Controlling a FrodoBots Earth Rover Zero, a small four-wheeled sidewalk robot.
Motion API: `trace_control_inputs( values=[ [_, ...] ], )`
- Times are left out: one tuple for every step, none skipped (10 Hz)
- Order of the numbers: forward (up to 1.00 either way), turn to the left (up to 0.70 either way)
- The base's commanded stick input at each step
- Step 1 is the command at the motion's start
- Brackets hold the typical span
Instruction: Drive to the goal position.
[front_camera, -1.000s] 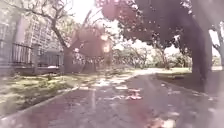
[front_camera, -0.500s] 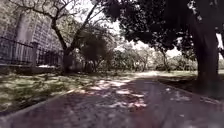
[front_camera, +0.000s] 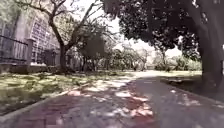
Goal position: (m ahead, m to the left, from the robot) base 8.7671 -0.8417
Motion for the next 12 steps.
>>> trace_control_inputs(
  values=[
    [0.7, 0.0],
    [0.7, 0.0],
    [0.7, 0.0],
    [0.7, 0.0],
    [0.7, 0.0],
    [0.7, 0.0],
    [0.7, 0.0],
    [0.7, 0.0],
    [0.7, -0.05],
    [0.7, -0.14],
    [0.7, -0.23],
    [0.7, -0.32]
  ],
)
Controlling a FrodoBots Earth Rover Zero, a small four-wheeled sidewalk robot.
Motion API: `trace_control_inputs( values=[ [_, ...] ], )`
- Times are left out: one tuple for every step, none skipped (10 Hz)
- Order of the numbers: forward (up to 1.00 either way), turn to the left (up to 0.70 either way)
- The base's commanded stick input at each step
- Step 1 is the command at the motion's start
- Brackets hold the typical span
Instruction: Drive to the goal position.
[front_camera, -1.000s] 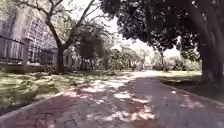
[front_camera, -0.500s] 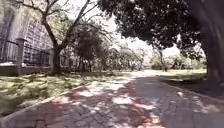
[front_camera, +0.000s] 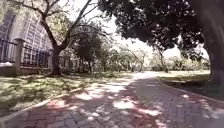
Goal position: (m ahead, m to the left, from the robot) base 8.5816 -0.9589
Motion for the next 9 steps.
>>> trace_control_inputs(
  values=[
    [0.7, 0.0],
    [0.7, 0.0],
    [0.7, -0.13],
    [0.7, -0.3],
    [0.7, -0.35],
    [0.7, -0.35],
    [0.7, -0.34],
    [0.7, -0.32],
    [0.7, -0.25]
  ],
)
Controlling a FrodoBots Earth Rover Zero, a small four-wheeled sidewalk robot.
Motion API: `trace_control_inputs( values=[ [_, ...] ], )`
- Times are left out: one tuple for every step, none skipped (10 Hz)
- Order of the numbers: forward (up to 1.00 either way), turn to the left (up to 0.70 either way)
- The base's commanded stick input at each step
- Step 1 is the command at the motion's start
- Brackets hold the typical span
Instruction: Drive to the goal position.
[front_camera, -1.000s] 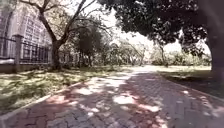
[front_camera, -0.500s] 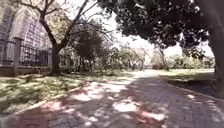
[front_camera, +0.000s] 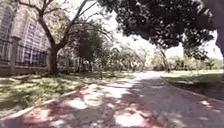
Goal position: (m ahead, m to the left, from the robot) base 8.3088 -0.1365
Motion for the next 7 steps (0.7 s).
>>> trace_control_inputs(
  values=[
    [0.7, -0.16],
    [0.7, -0.07],
    [0.7, -0.03],
    [0.7, -0.18],
    [0.7, -0.32],
    [0.7, -0.35],
    [0.7, -0.35]
  ],
)
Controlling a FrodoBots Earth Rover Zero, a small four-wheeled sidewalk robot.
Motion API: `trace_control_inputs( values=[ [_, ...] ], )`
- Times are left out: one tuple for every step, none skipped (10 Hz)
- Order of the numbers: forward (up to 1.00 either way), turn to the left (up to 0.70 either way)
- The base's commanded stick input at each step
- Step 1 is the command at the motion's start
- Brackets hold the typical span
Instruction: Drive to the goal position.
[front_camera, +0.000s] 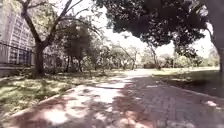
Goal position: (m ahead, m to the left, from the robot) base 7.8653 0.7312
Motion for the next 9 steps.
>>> trace_control_inputs(
  values=[
    [0.7, -0.35],
    [0.7, 0.0],
    [0.7, 0.0],
    [0.7, 0.0],
    [0.7, 0.0],
    [0.7, 0.0],
    [0.7, 0.0],
    [0.7, 0.0],
    [0.7, 0.0]
  ],
)
